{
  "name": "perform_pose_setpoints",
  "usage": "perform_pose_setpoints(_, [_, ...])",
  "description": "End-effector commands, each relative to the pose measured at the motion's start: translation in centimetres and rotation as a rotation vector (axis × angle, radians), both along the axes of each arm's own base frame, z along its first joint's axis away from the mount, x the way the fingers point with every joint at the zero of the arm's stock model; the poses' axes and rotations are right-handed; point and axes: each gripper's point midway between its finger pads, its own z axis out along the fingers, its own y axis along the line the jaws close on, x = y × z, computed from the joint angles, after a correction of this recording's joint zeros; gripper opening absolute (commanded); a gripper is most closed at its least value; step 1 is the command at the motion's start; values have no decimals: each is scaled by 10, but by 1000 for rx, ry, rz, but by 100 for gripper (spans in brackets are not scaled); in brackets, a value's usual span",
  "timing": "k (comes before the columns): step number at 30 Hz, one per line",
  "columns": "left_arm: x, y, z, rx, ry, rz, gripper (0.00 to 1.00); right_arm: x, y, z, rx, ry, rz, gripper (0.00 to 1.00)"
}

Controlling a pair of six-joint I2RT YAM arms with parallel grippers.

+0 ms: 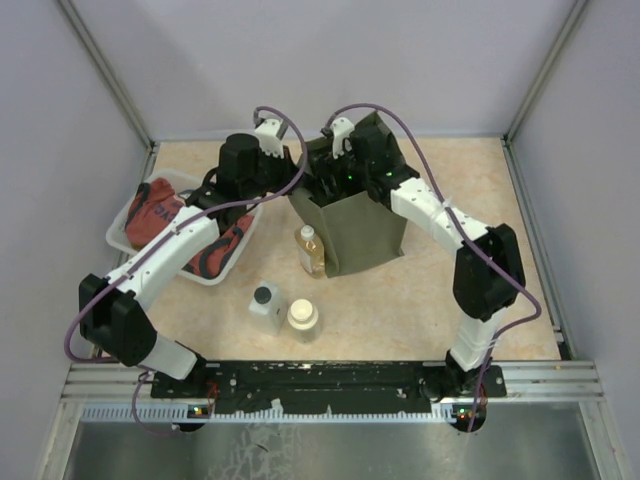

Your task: Place the personal care products into the canvas bag

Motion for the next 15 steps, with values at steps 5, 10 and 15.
perform_pose_setpoints(5, [-5,-8,23,-51,-45,-45,0,46,10,53,45,-183,-59,0])
perform_pose_setpoints(10, [-5,-7,23,-46,-50,-45,0,51,12,51,47,-185,-67,41])
perform_pose_setpoints(15, [-4,-7,20,-42,-43,-43,0,43,14,73,82,-230,-59,87])
